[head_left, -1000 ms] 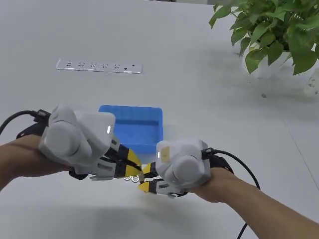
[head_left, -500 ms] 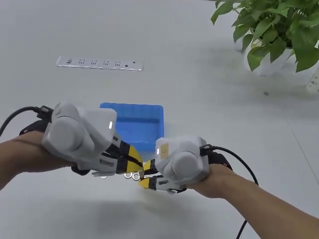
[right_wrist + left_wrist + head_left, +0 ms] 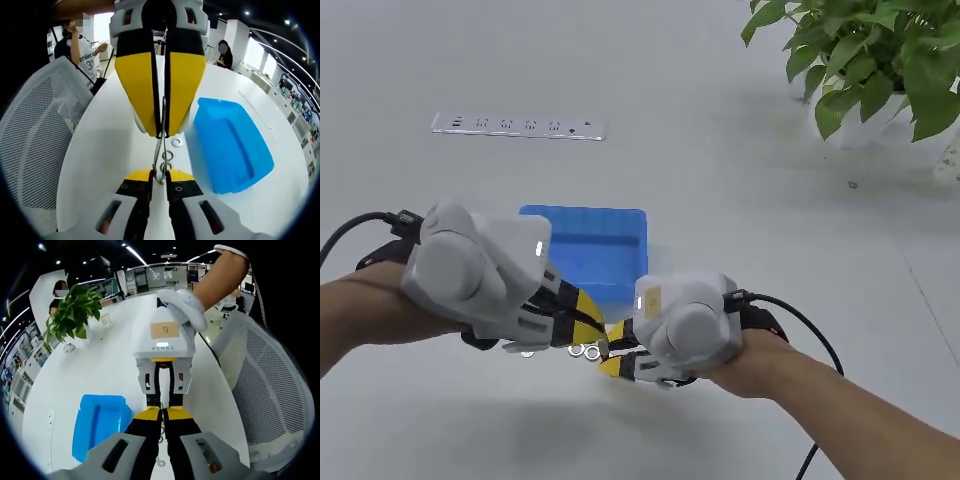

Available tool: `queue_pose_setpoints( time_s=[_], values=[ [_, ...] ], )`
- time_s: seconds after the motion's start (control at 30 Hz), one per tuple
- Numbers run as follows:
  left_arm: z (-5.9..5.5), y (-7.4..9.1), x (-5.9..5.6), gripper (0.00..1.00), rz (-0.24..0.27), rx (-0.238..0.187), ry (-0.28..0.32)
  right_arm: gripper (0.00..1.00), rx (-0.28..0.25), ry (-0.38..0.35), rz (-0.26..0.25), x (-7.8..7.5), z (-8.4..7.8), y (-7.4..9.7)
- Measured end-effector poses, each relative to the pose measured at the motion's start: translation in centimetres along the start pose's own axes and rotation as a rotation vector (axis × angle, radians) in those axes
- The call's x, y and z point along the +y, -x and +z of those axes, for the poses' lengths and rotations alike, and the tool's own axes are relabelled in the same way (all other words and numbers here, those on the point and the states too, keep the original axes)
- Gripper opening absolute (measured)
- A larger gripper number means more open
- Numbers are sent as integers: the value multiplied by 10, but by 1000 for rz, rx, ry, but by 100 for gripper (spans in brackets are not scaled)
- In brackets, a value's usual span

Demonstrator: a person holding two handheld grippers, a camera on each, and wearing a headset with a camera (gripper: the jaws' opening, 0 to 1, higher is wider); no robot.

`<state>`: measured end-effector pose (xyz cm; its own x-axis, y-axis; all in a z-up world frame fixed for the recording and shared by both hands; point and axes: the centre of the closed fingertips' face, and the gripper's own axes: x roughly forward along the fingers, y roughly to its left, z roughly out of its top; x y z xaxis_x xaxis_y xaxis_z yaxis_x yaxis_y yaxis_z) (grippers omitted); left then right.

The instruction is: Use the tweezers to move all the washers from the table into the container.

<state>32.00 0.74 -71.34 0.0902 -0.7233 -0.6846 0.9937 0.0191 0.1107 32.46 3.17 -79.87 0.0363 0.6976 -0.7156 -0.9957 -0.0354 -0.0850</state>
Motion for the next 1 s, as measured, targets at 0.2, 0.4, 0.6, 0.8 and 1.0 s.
queue_pose_setpoints(
  time_s=[0.2,0.4,0.6,0.8,1.0],
  values=[
    [0,-1,3,6,4,-4,3,13,-2,-7,-6,-1,0,2],
    [0,-1,4,6,0,-8,10,12,-8,-30,-19,-1,1,5],
    [0,-2,3,6,-3,-9,13,11,-8,-45,-15,0,0,5],
    [-1,-1,1,6,-6,0,8,10,-4,-44,-12,0,1,4],
    [2,1,0,6,-4,4,2,10,-6,-44,-14,0,2,7]
  ],
)
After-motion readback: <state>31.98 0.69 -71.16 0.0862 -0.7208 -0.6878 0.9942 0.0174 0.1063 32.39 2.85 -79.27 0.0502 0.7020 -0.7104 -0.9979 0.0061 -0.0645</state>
